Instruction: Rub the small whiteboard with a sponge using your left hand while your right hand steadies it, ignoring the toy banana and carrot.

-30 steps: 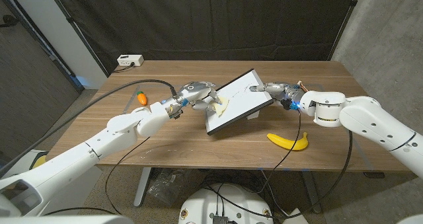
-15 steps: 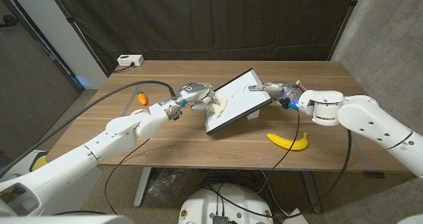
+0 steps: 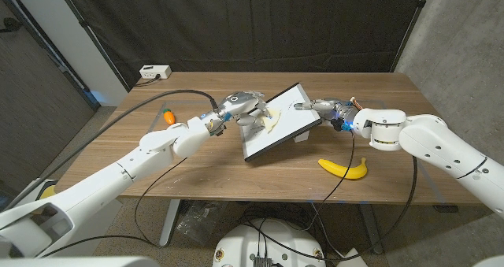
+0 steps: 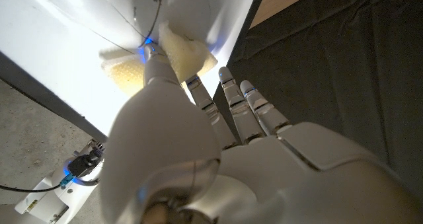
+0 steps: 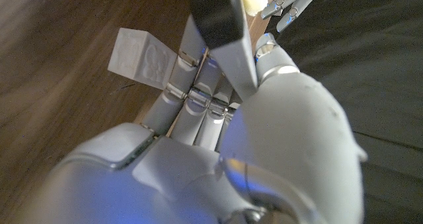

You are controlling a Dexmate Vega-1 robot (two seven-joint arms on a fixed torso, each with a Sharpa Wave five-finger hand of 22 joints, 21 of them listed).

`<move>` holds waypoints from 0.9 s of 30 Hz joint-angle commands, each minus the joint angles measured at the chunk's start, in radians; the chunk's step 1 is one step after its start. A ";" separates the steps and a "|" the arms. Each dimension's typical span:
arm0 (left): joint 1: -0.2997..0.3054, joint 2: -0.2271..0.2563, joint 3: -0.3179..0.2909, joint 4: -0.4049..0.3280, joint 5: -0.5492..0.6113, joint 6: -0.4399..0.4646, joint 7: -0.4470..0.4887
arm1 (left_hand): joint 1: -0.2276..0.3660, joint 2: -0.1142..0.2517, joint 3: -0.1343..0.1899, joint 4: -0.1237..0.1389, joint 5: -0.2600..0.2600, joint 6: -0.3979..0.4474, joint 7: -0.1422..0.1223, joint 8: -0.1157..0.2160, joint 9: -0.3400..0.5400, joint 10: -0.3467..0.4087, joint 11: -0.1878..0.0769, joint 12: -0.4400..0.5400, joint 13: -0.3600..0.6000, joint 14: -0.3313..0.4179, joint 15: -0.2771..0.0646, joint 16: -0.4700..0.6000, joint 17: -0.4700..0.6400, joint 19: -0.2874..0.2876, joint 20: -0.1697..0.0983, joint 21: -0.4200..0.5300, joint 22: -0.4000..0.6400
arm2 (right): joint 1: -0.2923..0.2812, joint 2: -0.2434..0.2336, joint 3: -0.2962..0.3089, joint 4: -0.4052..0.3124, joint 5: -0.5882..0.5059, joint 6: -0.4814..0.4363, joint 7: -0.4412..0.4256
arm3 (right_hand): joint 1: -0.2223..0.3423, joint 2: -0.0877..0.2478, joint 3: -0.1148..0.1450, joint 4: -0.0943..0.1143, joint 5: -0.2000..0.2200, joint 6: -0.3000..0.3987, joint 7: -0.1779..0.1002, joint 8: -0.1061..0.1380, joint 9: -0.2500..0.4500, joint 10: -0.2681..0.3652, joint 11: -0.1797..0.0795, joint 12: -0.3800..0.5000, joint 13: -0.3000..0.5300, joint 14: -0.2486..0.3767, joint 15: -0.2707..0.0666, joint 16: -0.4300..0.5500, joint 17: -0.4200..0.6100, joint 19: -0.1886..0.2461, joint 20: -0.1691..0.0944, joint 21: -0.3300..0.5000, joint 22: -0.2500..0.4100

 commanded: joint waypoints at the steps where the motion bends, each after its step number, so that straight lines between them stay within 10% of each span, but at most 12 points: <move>1: -0.077 -0.061 0.048 0.069 0.027 -0.030 0.034 | 0.000 0.005 0.000 0.005 -0.001 0.003 0.000 0.005 0.006 0.001 -0.005 0.000 0.000 -0.001 -0.148 0.004 0.003 -0.005 -0.064 0.000 0.003 | -0.021 -0.007 0.012 -0.024 0.003 0.004 -0.018 | 0.109 0.111 0.008 -0.004 0.004 0.009 -0.003 0.004 0.004 0.002 -0.005 -0.002 0.004 0.048 -0.052 0.005 0.003 -0.002 -0.034 0.006 0.004; 12: -0.082 -0.079 0.079 0.064 0.014 -0.036 0.020 | 0.001 0.004 0.000 0.007 -0.001 0.002 -0.001 0.003 0.006 0.001 -0.004 0.000 0.000 -0.003 -0.148 0.003 0.003 -0.006 -0.063 0.000 0.003 | -0.042 -0.019 0.027 -0.030 0.012 0.013 -0.018 | 0.109 0.111 0.010 -0.004 0.004 0.009 -0.004 0.005 0.006 0.003 -0.006 -0.002 0.004 0.048 -0.052 0.005 0.002 -0.004 -0.034 0.010 0.004; 27: 0.071 -0.017 0.025 -0.060 -0.067 0.083 -0.044 | 0.006 0.000 0.001 0.007 0.000 0.028 0.004 0.012 0.007 0.015 -0.005 0.004 0.000 0.002 -0.149 0.005 0.003 -0.002 -0.067 0.002 0.003 | 0.001 -0.029 0.034 0.008 0.035 -0.024 -0.012 | 0.108 0.111 0.011 -0.003 0.004 0.010 -0.004 0.005 0.005 0.003 -0.008 -0.002 0.004 0.049 -0.051 0.006 0.002 -0.004 -0.034 0.014 0.002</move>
